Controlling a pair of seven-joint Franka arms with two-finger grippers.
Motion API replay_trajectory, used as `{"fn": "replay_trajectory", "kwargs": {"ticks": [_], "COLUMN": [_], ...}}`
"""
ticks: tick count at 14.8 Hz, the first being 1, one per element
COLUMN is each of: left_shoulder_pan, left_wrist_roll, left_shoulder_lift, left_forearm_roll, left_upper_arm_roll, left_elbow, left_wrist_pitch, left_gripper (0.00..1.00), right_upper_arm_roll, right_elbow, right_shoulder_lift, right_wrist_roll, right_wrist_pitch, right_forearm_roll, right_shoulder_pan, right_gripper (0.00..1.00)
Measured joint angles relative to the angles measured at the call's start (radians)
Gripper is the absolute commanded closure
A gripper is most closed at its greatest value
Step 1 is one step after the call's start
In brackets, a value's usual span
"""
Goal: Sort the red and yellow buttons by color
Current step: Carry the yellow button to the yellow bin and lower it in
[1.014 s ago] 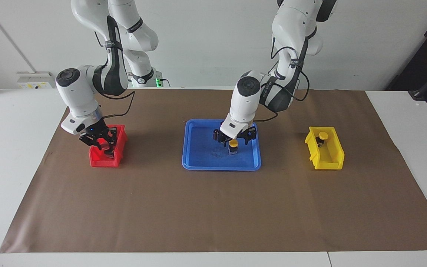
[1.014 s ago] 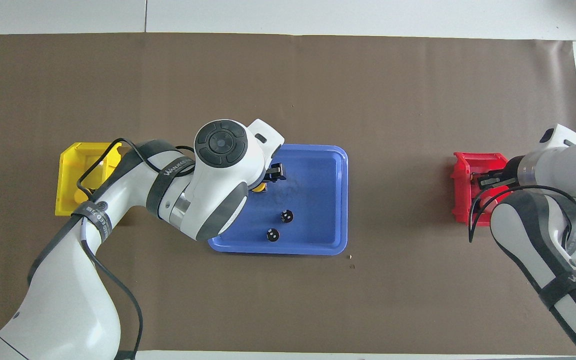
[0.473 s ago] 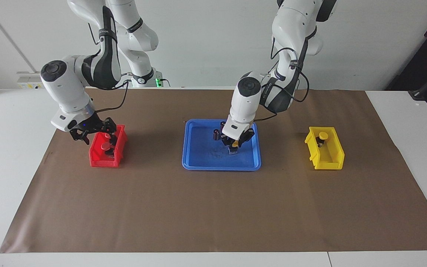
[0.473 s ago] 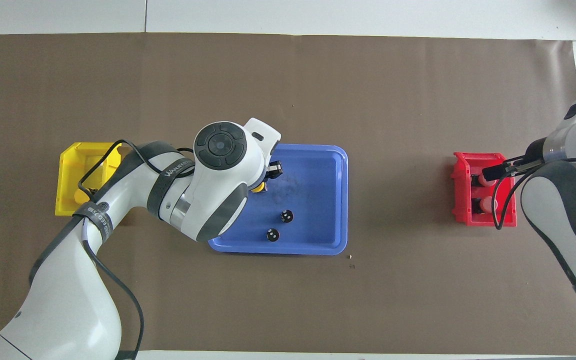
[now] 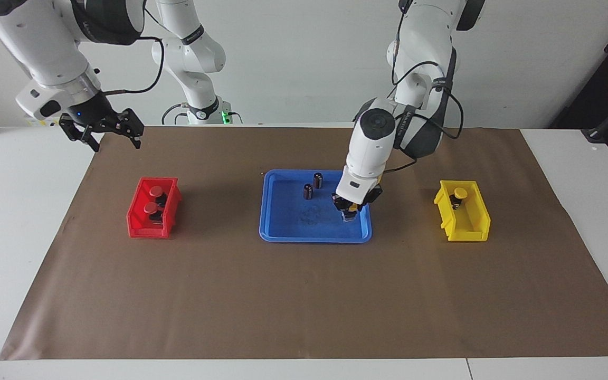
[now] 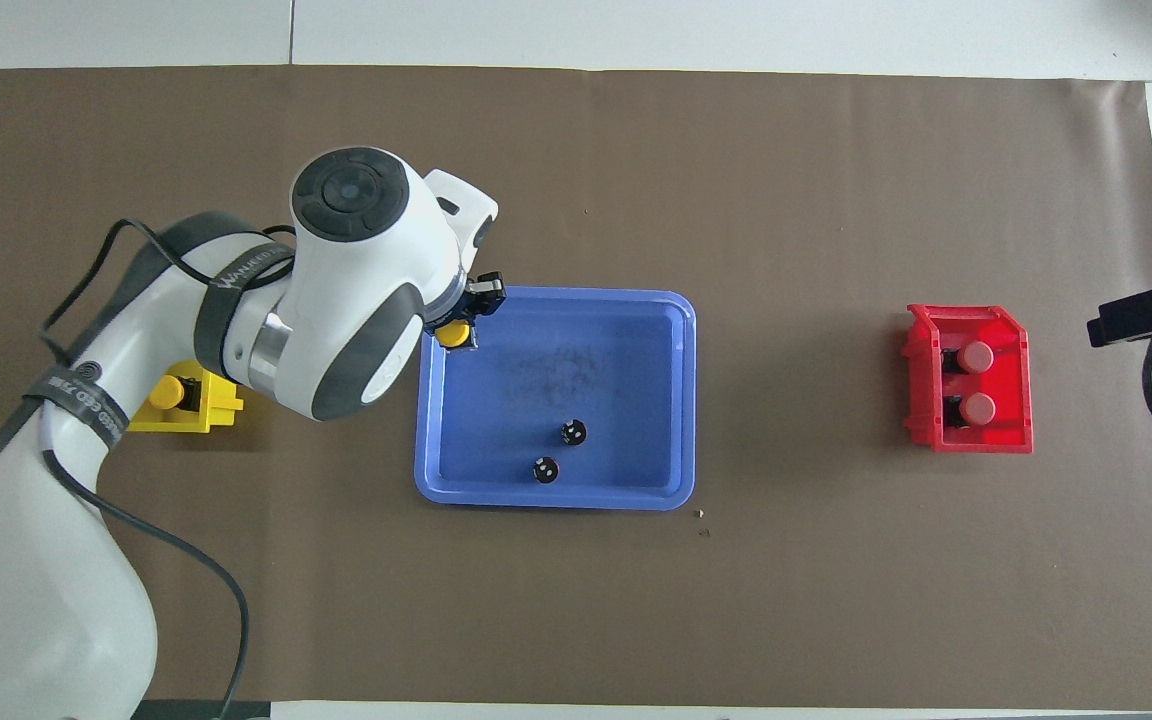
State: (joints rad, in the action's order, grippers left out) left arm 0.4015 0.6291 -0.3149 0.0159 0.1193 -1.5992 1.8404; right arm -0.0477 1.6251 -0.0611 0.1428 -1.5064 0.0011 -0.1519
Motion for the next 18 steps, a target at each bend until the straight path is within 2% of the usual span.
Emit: {"fn": "replay_trajectory", "kwargs": {"ticks": [3, 8, 12, 18], "left_shoulder_pan": [-0.134, -0.349, -0.435, -0.461], "left_wrist_roll": [-0.209, -0.542, -0.654, -0.676], "left_shoulder_lift": [0.032, 0.034, 0.045, 0.101], "left_forearm_roll": [0.004, 0.004, 0.004, 0.004], "left_upper_arm_roll": [-0.007, -0.013, -0.013, -0.013], "left_elbow": [0.094, 0.082, -0.009, -0.231], "left_wrist_pitch": [-0.142, -0.154, -0.045, 0.176], "left_gripper": [0.99, 0.99, 0.99, 0.99], "right_upper_arm_roll": [0.013, 0.070, 0.071, 0.071], "right_elbow": [-0.028, -0.046, -0.047, -0.047], "right_shoulder_lift": [0.008, 0.029, 0.029, 0.029], "right_wrist_roll": [-0.002, -0.002, -0.002, -0.002], "right_wrist_pitch": [0.025, 0.025, 0.027, 0.027], "right_forearm_roll": [-0.004, -0.004, -0.004, -0.004], "right_shoulder_pan": [-0.012, 0.013, 0.017, 0.023], "right_gripper": [0.00, 0.00, 0.00, 0.00]}}
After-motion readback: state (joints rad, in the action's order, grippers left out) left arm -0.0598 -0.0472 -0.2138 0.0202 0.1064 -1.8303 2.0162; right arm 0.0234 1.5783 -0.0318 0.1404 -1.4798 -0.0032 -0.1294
